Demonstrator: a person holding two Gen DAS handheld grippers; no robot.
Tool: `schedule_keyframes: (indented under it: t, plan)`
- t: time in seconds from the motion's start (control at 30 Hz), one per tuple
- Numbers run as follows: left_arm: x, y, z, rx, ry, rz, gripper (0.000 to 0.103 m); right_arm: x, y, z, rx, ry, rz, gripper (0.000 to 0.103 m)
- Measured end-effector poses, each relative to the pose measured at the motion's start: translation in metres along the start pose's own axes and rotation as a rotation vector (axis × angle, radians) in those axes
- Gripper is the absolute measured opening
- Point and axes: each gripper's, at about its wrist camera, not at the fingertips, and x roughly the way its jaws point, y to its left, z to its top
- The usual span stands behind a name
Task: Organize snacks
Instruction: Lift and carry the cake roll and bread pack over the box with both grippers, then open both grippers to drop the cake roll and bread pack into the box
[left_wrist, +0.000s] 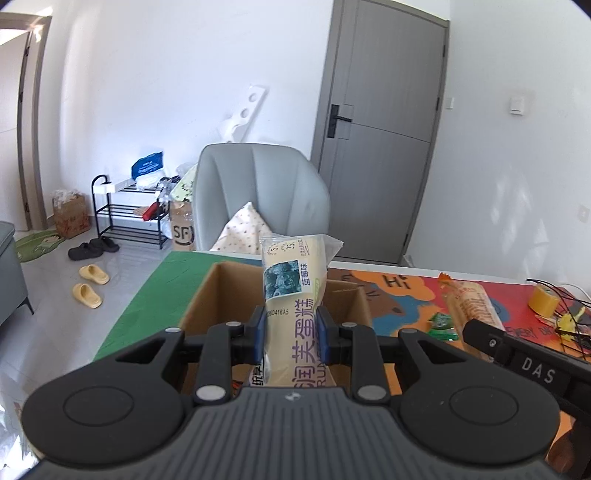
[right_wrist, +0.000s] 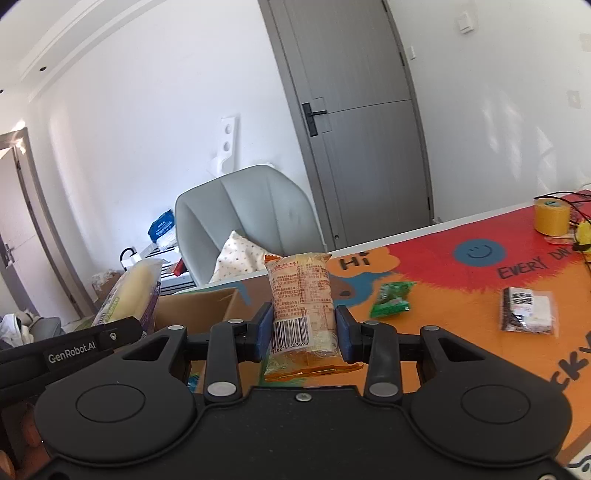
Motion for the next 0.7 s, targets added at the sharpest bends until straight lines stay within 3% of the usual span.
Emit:
schedule_keyframes:
  t: [0.27, 0.7]
  plan:
    - [0.016, 0.027, 0.001, -0.023, 0.037, 0.012, 0.027, 0.016, 0.031, -0.001, -0.033, 0.022, 0.022, 0.036]
    - [0.015, 0.059, 0.002, -0.090, 0.023, 0.037, 0.030, 0.039, 0.070, 0.000, -0.072, 0.062, 0.072, 0.037]
